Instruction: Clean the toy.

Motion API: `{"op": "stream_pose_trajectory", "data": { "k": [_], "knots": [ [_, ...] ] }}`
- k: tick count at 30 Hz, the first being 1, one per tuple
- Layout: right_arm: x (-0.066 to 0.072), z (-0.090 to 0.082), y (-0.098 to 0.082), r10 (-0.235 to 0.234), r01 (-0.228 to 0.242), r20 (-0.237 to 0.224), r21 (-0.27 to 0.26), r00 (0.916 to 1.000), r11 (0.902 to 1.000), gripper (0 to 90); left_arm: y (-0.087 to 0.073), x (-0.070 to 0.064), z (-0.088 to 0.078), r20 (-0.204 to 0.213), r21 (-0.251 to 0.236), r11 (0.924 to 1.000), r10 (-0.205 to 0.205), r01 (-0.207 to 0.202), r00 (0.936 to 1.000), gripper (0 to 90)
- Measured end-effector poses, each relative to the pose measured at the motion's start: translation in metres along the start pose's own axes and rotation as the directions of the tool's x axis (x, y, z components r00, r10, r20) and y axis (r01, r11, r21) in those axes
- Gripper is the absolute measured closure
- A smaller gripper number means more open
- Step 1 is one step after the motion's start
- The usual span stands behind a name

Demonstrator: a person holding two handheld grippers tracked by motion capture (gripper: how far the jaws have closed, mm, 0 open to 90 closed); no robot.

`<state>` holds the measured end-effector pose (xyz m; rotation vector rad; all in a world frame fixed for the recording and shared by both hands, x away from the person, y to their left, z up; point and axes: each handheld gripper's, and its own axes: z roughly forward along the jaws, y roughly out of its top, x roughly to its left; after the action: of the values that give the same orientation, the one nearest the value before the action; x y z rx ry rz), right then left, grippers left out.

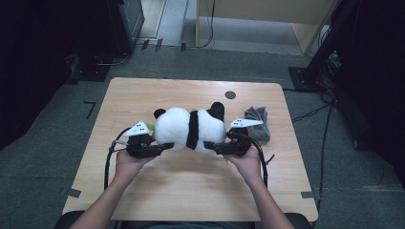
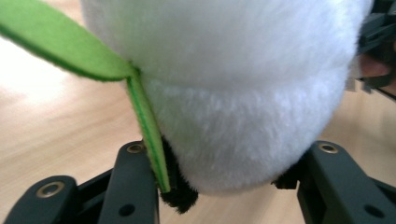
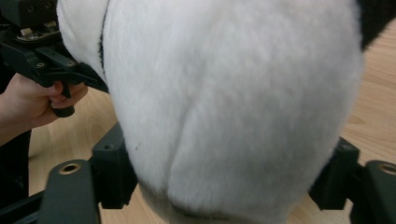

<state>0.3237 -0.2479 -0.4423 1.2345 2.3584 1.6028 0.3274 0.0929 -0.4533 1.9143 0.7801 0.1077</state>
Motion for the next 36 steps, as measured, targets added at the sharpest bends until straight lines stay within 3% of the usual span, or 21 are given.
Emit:
{"op": "stream_pose_trajectory", "data": {
  "k": [7,15,21,25,28,30,33,36],
  "knots": [
    [-0.003,0.001,-0.003,-0.058,0.058,-0.013,-0.029,0.9982,0.9979,18.9,0.004,-0.004,-0.005,-0.019,-0.029,0.9992,0.027,-0.028,0.9994,58.7],
    [-0.003,0.000,-0.002,-0.083,0.081,-0.050,-0.045,0.9953,0.9957,16.1,0.005,0.004,-0.014,0.012,-0.056,0.9984,-0.009,0.010,0.9999,61.0],
    [0.001,-0.006,-0.002,-0.172,0.171,-0.016,-0.059,0.9850,0.9835,15.8,0.005,0.009,-0.018,0.039,-0.071,0.9959,-0.053,0.056,0.9978,61.1],
    [0.003,-0.009,-0.005,-0.237,0.238,0.055,-0.021,0.9700,0.9709,16.4,0.006,0.017,-0.026,0.061,-0.107,0.9885,-0.100,0.107,0.9931,61.3],
    [0.005,-0.006,-0.006,-0.225,0.227,0.038,-0.036,0.9735,0.9733,16.4,0.006,0.018,-0.028,0.076,-0.102,0.9868,-0.118,0.126,0.9901,61.2],
    [0.008,-0.001,-0.006,-0.222,0.225,0.052,-0.047,0.9737,0.9733,16.1,0.005,0.017,-0.025,0.091,-0.087,0.9866,-0.130,0.138,0.9873,61.1],
    [0.011,0.005,-0.007,-0.217,0.219,0.032,-0.060,0.9756,0.9740,13.5,0.004,0.014,-0.018,0.125,-0.073,0.9820,-0.164,0.174,0.9785,60.8],
    [0.016,0.009,-0.008,-0.242,0.247,0.102,-0.033,0.9648,0.9686,16.6,0.001,0.010,-0.011,0.101,-0.053,0.9866,-0.149,0.155,0.9837,59.9]
  ]
}}
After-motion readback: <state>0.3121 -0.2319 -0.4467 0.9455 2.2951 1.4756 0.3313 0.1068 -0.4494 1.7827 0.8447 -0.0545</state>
